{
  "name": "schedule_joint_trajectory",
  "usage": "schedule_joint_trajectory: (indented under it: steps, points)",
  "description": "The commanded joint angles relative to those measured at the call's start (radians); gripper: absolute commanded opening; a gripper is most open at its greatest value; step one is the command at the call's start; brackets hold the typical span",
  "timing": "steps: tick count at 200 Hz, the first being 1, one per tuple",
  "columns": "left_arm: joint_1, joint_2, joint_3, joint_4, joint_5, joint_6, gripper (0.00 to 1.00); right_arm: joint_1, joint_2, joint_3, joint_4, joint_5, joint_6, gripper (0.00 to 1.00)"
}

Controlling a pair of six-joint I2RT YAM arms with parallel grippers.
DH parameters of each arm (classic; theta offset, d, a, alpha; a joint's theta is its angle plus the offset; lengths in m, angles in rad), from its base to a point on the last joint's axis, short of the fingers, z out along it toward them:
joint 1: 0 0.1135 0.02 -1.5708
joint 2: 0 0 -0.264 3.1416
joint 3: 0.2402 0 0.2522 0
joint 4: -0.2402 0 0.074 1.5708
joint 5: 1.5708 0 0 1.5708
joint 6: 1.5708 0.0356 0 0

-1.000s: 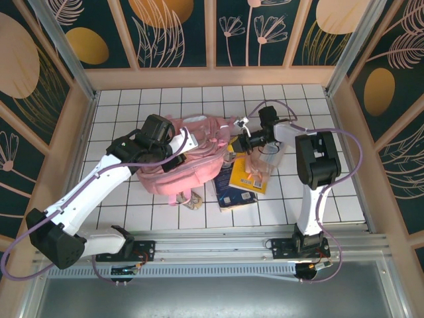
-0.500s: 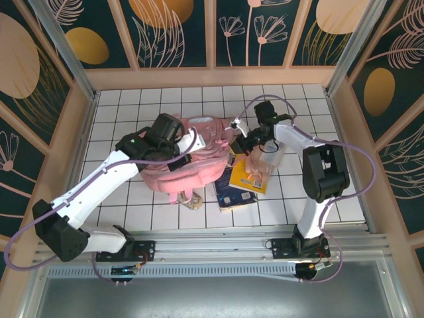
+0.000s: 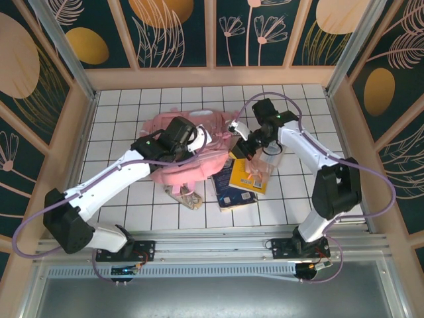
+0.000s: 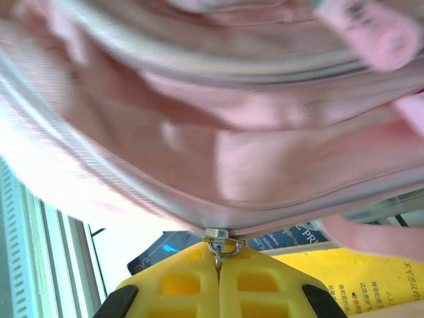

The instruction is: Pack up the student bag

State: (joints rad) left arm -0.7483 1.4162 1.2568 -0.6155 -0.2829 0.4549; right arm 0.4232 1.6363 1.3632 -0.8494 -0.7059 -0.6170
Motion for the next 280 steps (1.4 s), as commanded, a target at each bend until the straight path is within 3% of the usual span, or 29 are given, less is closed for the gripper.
schedule_joint_trajectory:
  steps: [1,34,97,131,150,172,198,214,236,259,280]
  points:
    - [0.003,0.044,0.045,0.103,-0.276,-0.080,0.00,0.046,-0.073,0.038,-0.129,-0.026,0.057,0.00]
    - [-0.021,0.140,0.149,0.083,-0.274,-0.171,0.00,0.142,-0.038,0.131,-0.175,0.032,0.165,0.00]
    - [-0.036,0.329,0.470,-0.108,-0.266,-0.425,0.00,0.375,0.083,0.321,-0.198,0.358,0.582,0.00]
    - [-0.033,0.406,0.678,-0.258,-0.203,-0.563,0.00,0.336,0.015,0.249,-0.152,0.517,0.723,0.00]
    - [-0.031,0.488,0.883,-0.396,-0.143,-0.666,0.00,0.331,-0.048,0.260,-0.108,0.618,0.755,0.00]
    - [-0.030,0.582,1.047,-0.508,-0.094,-0.745,0.00,0.408,-0.171,0.173,0.106,0.664,0.772,0.00]
    - [-0.021,0.582,1.012,-0.513,-0.091,-0.771,0.00,0.437,-0.300,-0.009,0.308,0.628,0.840,0.00]
    - [0.002,0.592,1.001,-0.513,-0.051,-0.794,0.00,0.443,-0.326,-0.050,0.308,0.566,0.840,0.00]
    - [0.001,0.679,1.082,-0.537,-0.006,-0.814,0.00,0.484,-0.293,0.023,0.238,0.546,0.826,0.00]
    - [0.010,0.738,1.139,-0.526,0.074,-0.863,0.00,0.532,-0.274,0.054,0.214,0.618,0.830,0.00]
    - [0.040,0.722,1.140,-0.527,0.100,-0.889,0.00,0.537,-0.315,-0.047,0.214,0.703,0.852,0.00]
